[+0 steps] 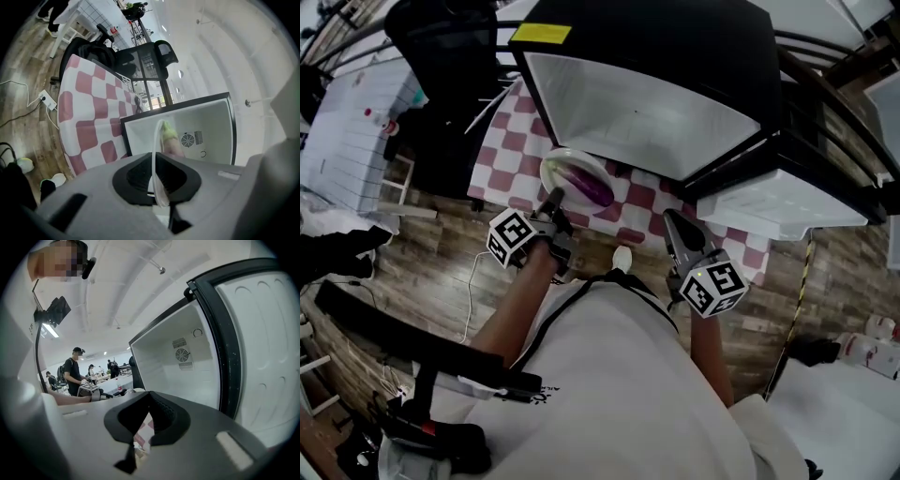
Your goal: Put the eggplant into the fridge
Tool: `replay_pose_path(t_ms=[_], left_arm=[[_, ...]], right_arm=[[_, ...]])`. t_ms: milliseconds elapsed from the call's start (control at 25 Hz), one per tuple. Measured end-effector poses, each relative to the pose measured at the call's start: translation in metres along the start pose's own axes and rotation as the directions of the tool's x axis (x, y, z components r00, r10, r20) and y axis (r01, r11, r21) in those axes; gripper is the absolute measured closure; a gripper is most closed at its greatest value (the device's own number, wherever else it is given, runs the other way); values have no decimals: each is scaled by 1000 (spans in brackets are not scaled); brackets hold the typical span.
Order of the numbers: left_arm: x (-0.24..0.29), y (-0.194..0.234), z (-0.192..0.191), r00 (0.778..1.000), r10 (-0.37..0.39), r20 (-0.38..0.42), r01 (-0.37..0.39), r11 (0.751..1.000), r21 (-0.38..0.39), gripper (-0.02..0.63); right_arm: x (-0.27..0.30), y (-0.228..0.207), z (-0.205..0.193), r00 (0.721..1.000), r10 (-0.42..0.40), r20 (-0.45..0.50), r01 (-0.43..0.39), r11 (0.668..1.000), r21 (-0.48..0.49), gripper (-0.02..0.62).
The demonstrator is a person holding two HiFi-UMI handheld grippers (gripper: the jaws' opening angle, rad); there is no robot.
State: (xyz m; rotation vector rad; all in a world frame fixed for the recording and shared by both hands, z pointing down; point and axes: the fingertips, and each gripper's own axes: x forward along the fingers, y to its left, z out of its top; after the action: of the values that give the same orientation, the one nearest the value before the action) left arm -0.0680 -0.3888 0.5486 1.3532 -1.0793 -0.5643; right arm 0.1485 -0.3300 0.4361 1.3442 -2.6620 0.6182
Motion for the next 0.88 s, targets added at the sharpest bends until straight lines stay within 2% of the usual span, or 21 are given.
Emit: replay_pose_path(t_ms=[280,640,880], left_arm=[[31,3,-12,999,22,42,-21,999,-24,588],[68,-3,-29,996,26,87,-24,999,-30,588],[86,-6,-27,997,20,81,-19,1000,-18,588]], right_arm=[[23,-20,-6,994,88,-72,-92,994,-52,589],[40,-29,-8,965,220,-141,-235,966,-103,589],[48,-31,-6,956,251,-151,-267,960,-91,589]])
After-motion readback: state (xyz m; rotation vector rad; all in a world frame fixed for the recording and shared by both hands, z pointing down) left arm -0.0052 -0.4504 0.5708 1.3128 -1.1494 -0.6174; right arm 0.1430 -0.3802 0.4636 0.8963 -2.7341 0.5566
